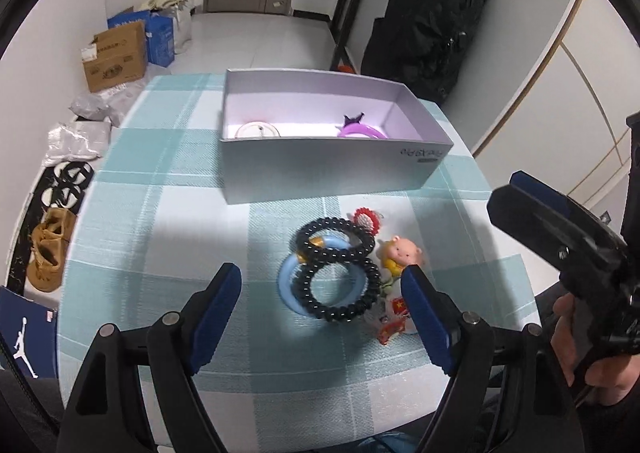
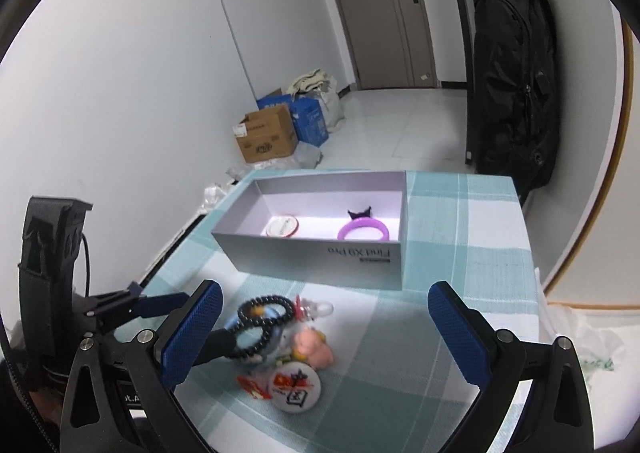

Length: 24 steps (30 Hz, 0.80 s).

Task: Organize jewelry
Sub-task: 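Move the left tool down to the black coiled hair ties, then grasp the black coiled hair ties with the left tool and lift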

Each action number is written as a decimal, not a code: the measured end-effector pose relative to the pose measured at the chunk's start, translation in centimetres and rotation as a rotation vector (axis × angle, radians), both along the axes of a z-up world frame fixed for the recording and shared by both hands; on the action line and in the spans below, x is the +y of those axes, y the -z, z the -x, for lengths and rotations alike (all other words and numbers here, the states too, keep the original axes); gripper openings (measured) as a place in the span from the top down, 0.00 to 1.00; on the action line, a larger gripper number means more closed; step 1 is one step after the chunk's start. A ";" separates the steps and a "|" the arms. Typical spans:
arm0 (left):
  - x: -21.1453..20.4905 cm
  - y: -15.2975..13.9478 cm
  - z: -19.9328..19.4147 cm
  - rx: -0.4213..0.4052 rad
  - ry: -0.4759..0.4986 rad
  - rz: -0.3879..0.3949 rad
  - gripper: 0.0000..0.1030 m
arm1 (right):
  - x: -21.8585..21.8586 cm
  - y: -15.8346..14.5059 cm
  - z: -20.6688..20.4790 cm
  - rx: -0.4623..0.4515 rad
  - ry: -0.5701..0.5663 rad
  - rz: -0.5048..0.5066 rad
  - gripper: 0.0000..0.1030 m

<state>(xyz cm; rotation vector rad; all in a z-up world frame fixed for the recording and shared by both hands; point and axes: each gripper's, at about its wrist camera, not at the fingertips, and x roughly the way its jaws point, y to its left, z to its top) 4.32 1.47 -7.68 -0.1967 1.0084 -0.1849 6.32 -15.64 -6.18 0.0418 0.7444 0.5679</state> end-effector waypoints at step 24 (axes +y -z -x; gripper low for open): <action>-1.2 2.6 -3.3 0.083 0.117 0.018 0.50 | -1.2 1.0 -0.9 0.062 0.032 -0.016 0.00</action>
